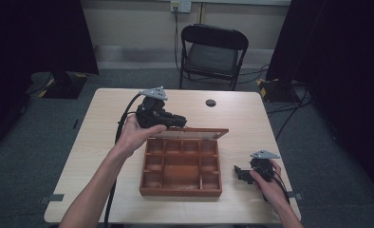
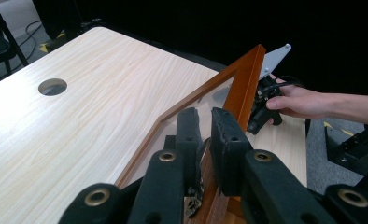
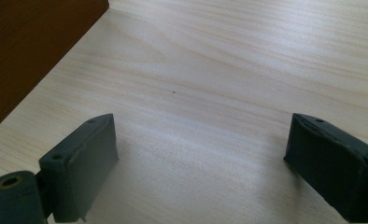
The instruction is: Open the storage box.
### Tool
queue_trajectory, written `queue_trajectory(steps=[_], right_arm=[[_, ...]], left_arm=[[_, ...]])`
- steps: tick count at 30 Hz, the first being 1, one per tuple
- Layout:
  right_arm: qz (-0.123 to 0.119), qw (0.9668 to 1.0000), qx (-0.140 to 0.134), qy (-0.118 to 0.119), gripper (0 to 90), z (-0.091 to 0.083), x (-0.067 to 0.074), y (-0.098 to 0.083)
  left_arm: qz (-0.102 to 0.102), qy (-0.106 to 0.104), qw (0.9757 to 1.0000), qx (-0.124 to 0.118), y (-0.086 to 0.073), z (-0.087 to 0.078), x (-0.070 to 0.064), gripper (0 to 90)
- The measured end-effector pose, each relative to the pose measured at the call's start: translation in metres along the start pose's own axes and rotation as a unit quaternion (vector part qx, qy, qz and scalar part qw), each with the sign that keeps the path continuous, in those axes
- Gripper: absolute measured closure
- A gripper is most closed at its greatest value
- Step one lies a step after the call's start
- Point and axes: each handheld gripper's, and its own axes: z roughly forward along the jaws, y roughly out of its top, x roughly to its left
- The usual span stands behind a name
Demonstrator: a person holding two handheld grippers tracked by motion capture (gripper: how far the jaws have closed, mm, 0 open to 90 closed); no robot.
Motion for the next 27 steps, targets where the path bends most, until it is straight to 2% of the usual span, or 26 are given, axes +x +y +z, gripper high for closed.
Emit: queue_trajectory(steps=[27], right_arm=[[0.0,1.0,0.0,0.0,8.3,0.0,0.0,0.0]], left_arm=[[0.003,-0.003,1.0,-0.001,0.0002,0.0006,-0.0012,85.4]])
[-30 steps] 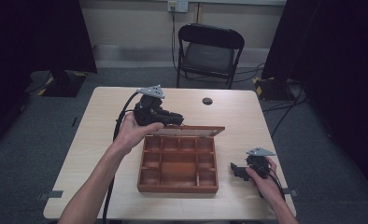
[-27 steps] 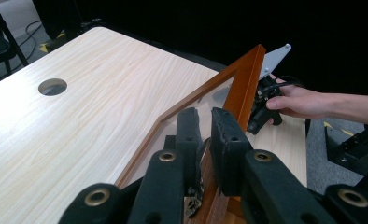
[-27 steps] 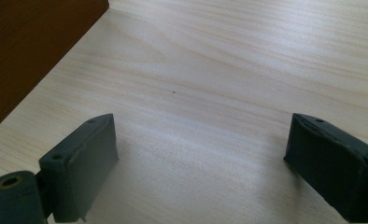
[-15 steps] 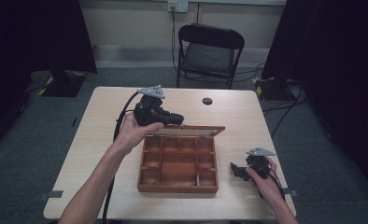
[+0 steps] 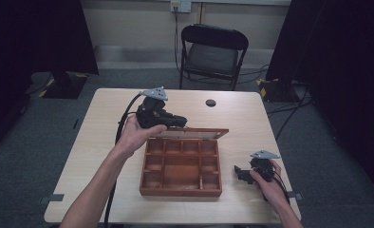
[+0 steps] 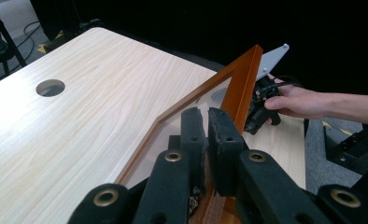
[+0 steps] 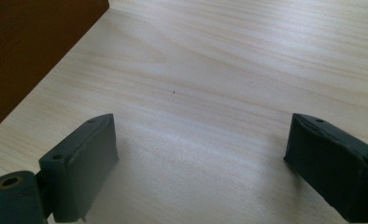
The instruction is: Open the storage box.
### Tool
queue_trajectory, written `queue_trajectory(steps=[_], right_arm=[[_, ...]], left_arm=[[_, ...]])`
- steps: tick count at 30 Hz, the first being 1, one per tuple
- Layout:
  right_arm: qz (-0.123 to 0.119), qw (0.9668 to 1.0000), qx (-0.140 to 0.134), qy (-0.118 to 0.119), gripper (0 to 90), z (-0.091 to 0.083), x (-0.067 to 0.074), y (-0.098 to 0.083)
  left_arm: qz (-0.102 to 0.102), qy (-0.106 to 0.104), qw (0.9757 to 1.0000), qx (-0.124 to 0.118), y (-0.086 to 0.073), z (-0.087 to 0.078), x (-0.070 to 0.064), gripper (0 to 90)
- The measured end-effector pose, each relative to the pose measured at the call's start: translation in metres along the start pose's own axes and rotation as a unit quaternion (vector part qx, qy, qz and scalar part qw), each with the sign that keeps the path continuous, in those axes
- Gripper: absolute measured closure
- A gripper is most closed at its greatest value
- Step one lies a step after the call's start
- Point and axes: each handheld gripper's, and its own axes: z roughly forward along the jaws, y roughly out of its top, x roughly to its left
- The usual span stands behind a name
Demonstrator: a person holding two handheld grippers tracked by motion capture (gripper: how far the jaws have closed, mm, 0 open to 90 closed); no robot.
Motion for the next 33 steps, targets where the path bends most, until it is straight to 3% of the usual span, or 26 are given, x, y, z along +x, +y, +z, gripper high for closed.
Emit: queue_trajectory(steps=[33], right_arm=[[0.0,1.0,0.0,0.0,8.3,0.0,0.0,0.0]], left_arm=[[0.004,0.002,1.0,0.001,0.0005,-0.0001,-0.0007,85.6]])
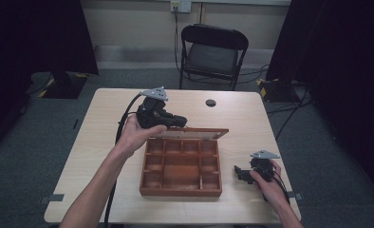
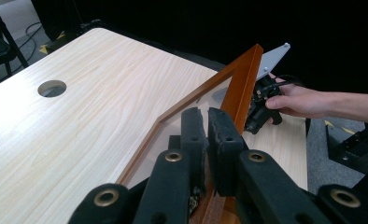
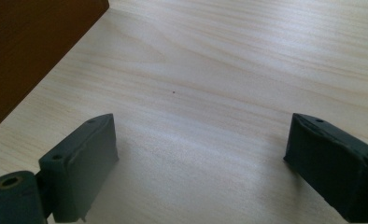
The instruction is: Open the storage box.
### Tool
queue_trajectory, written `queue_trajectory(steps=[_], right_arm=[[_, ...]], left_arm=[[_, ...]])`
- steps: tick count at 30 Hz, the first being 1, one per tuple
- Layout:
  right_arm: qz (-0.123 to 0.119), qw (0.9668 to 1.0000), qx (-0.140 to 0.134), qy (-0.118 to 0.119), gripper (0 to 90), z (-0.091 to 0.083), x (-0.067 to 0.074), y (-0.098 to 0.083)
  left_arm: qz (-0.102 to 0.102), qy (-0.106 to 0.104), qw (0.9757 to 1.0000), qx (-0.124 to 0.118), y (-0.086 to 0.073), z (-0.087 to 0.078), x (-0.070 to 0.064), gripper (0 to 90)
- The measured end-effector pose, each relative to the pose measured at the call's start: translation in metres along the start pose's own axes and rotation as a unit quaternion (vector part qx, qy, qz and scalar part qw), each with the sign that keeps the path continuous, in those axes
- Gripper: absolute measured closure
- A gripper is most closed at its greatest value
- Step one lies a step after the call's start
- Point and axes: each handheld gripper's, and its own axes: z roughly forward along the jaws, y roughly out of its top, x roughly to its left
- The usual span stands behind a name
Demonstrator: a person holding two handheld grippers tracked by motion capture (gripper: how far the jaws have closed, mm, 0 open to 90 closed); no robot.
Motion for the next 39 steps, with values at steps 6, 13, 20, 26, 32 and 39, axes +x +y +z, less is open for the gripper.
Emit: queue_trajectory(steps=[6,13,20,26,32,39], right_arm=[[0.0,1.0,0.0,0.0,8.3,0.0,0.0,0.0],[-0.001,1.0,0.0,0.0,8.3,0.0,-0.0001,0.0],[0.0,1.0,0.0,0.0,8.3,0.0,0.0,0.0],[0.0,1.0,0.0,0.0,8.4,0.0,0.0,0.0],[0.0,1.0,0.0,0.0,8.3,0.0,0.0,0.0],[0.0,1.0,0.0,0.0,8.3,0.0,-0.0001,0.0]], left_arm=[[0.0,0.0,1.0,0.0,-0.0001,-0.0002,0.0001,85.6],[0.0,-0.001,1.0,-0.001,-0.0001,0.0,0.0003,85.6],[-0.001,-0.001,1.0,-0.001,-0.0002,0.0001,0.0004,85.5],[0.0,-0.001,1.0,-0.002,-0.0002,0.0001,0.0005,85.5],[-0.001,-0.001,1.0,-0.002,-0.0002,0.0002,0.0003,85.5],[-0.002,-0.003,1.0,-0.003,-0.0002,0.0003,0.0012,85.5]])
